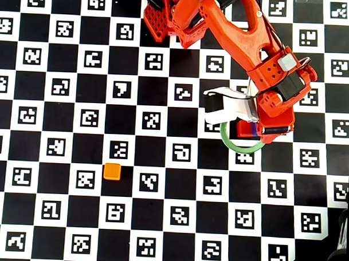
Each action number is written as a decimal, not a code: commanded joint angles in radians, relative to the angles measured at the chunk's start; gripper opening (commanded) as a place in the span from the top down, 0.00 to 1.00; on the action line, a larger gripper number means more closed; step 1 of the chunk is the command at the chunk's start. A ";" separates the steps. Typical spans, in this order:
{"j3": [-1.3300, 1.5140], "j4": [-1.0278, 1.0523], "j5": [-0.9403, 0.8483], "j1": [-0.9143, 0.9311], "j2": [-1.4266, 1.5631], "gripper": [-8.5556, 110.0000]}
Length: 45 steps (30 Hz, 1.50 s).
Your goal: Grab the red cube then put it in the green circle then put the blue cube on top and finally the orange cube on top
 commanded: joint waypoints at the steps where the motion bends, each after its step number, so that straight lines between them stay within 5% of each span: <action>1: -0.026 0.008 -0.008 0.023 0.086 0.84; 45: 0.031 0.074 -0.049 0.064 0.161 0.84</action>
